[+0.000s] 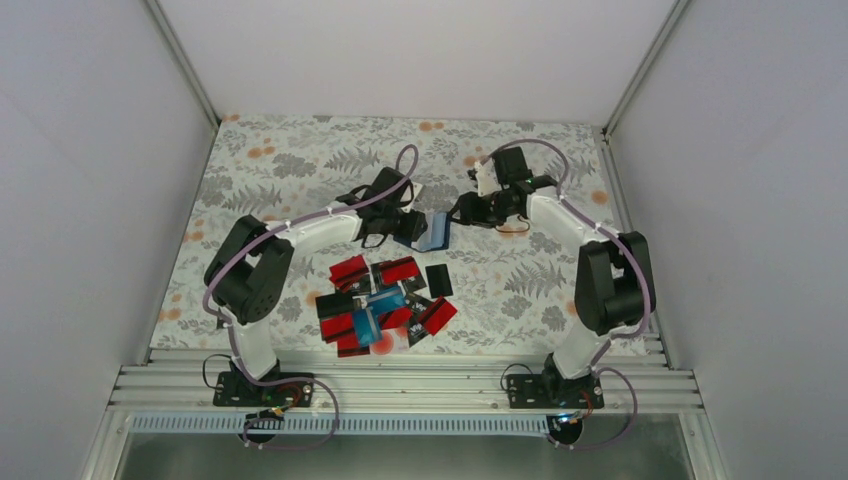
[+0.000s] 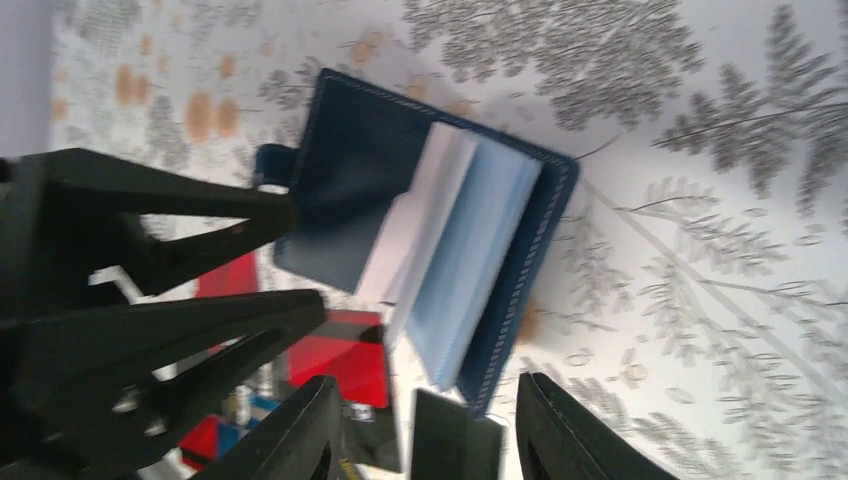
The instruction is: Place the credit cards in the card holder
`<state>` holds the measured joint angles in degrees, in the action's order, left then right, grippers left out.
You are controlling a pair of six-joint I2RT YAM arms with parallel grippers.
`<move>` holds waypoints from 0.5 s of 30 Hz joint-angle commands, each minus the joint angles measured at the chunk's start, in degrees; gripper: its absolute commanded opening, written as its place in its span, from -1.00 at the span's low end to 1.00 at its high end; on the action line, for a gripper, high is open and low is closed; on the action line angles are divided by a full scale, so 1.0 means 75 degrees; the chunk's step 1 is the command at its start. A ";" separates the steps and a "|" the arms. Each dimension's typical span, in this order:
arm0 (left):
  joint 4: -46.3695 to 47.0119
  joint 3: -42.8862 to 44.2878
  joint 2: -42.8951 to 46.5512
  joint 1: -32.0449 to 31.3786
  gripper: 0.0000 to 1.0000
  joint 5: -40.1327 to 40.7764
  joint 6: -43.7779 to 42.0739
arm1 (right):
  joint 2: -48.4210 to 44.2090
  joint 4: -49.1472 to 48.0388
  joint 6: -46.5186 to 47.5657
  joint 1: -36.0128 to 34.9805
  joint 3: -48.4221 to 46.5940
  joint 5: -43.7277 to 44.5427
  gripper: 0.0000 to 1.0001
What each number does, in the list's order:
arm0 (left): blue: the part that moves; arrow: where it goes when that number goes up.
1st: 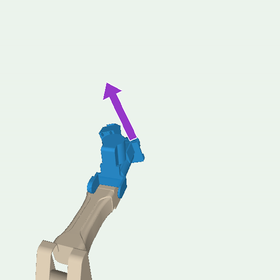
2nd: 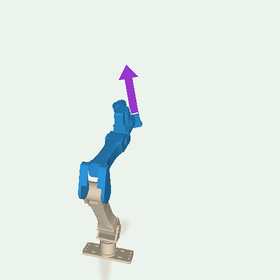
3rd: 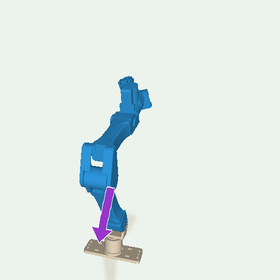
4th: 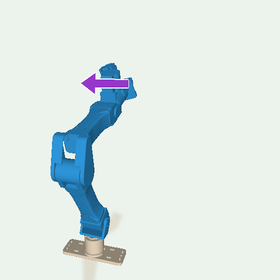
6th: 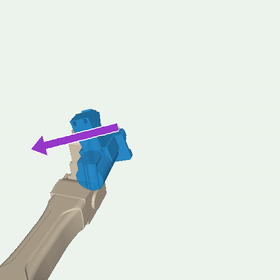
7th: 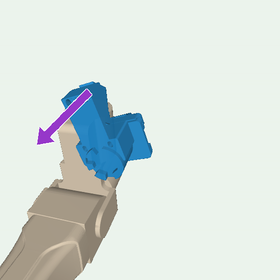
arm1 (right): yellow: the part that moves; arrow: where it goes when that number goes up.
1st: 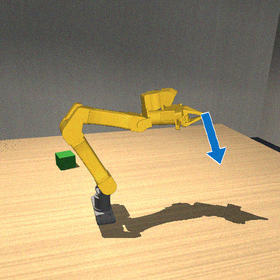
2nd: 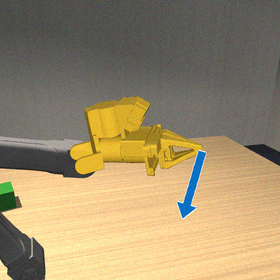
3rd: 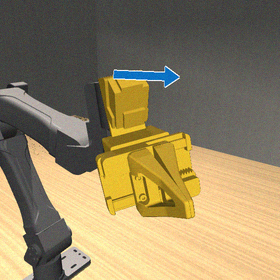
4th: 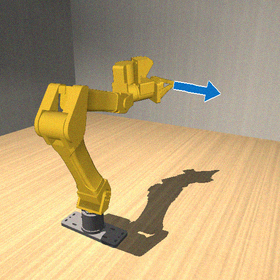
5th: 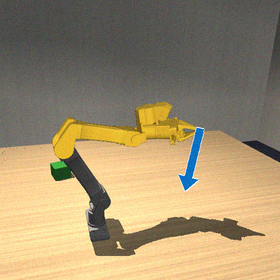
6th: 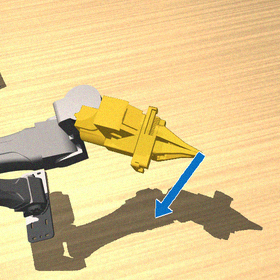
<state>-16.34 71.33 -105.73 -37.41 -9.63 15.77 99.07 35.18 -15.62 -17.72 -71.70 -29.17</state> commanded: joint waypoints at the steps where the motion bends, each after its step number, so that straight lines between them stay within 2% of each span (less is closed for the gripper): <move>1: 0.0245 -0.0057 -0.0082 -0.0034 -0.02 0.0014 0.0144 | -0.0143 -0.0712 -0.0377 -0.0036 0.0514 -0.1399 -0.13; 6: 0.0257 -0.0180 -0.0026 -0.0035 0.03 0.0040 0.0223 | 0.0114 -0.1157 -0.0606 -0.0185 0.0566 -0.2118 -0.21; 15: -0.0091 -0.0079 0.0505 -0.0068 0.12 0.0002 0.0183 | -0.0049 -0.0909 -0.0535 -0.0272 0.0661 -0.1808 -0.22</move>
<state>-15.66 70.19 -104.86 -37.41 -9.56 17.04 100.01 28.42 -19.46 -19.16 -67.81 -42.78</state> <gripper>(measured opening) 0.553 0.392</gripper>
